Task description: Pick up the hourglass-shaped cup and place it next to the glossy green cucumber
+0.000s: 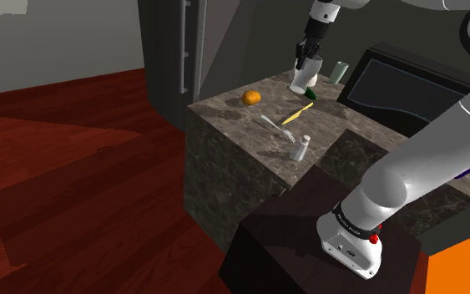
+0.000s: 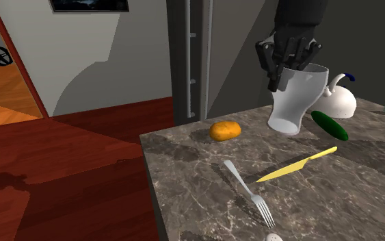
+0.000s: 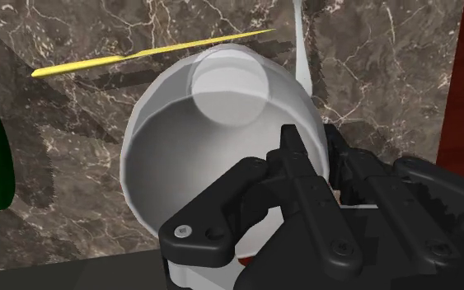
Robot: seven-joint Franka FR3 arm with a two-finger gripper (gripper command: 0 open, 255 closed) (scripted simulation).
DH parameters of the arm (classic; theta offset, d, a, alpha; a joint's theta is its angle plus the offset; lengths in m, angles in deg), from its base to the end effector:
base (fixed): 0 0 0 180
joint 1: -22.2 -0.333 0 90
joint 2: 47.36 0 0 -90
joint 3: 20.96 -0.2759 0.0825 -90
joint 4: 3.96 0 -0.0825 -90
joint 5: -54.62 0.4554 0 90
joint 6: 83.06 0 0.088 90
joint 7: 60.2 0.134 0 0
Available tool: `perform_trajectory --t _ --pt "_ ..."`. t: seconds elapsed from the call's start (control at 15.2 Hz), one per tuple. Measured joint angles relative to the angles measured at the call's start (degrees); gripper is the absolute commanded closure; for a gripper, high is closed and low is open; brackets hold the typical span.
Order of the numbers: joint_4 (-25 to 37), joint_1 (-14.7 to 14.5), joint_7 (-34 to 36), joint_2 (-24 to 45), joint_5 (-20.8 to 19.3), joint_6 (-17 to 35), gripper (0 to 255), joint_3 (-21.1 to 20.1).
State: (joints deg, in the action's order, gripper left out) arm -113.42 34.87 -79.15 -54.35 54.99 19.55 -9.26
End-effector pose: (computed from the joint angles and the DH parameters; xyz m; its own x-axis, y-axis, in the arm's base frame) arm 0.5454 -0.2488 0.4638 0.9955 -0.0945 0.0100 -0.0942 -0.9951 -0.0293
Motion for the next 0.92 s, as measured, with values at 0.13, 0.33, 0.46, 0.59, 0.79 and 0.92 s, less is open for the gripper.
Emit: perform_trajectory --t 0.13,0.33,0.46,0.59,0.79,0.92 --pt "1.6 1.2 -2.87 1.61 0.18 -0.08 255 1.61" --pt "2.99 3.06 -7.16 3.76 0.56 0.51 255 3.91" --pt "4.12 4.29 -9.94 5.55 1.04 1.04 255 5.34" --pt "7.57 5.85 -13.34 8.77 2.0 0.57 255 6.96" --pt "11.16 7.87 -17.27 12.43 3.32 0.23 255 8.62" --pt "14.29 9.58 -20.19 15.32 4.46 -0.32 255 9.74"
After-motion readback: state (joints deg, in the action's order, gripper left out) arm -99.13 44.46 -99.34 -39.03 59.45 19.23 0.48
